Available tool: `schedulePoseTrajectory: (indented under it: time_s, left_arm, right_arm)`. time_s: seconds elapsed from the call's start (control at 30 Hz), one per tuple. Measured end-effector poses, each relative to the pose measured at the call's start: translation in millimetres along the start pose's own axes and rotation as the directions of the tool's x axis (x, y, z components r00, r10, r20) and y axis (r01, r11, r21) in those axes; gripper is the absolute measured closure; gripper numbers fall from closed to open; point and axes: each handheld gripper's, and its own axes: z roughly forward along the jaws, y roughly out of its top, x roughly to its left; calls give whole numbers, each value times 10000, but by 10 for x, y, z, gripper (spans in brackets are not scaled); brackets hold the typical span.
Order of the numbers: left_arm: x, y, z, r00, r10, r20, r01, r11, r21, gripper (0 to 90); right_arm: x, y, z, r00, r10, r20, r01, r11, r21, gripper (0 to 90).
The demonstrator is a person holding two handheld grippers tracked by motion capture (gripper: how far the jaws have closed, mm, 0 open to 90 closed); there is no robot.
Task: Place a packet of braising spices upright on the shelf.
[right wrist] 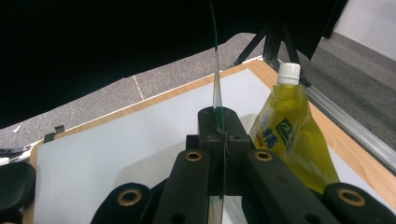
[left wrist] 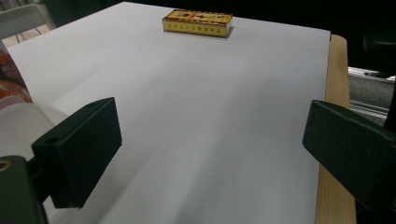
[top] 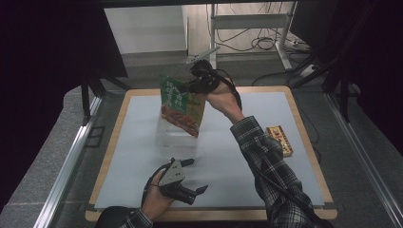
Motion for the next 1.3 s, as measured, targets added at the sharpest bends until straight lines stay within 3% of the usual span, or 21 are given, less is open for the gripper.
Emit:
schedulePoseTrajectory:
  time_s: [0.5, 0.63, 0.83, 0.97, 1.2, 1.3]
  left_arm:
    - [24, -1, -6, 9998, -144, 136, 145, 9999, -58, 41]
    - [23, -1, -5, 9998, -135, 116, 135, 9999, -39, 41]
    - [18, -1, -4, 9998, -123, 139, 123, 9999, -17, 41]
    - [17, -1, -3, 9998, -111, 152, 111, 9999, -11, 42]
    - [14, -2, 5, 9999, -85, 125, 84, 10000, 27, 42]
    - [17, -2, 2, 9999, -88, 125, 87, 10000, 22, 42]
  right_arm:
    - [-110, -97, 231, 9991, 412, -129, -407, 9984, 403, 889]
    - [-122, -107, 297, 9976, 610, -331, -602, 9979, 249, 888]
    - [-109, -83, 405, 9978, 611, -255, -602, 9977, 322, 887]
    - [-127, -111, 405, 9965, 764, -339, -759, 9970, 152, 887]
    - [-180, -156, 376, 9962, 869, -79, -868, 9962, 115, 880]
    - [-173, -143, 371, 9979, 640, 108, -642, 9978, 150, 810]
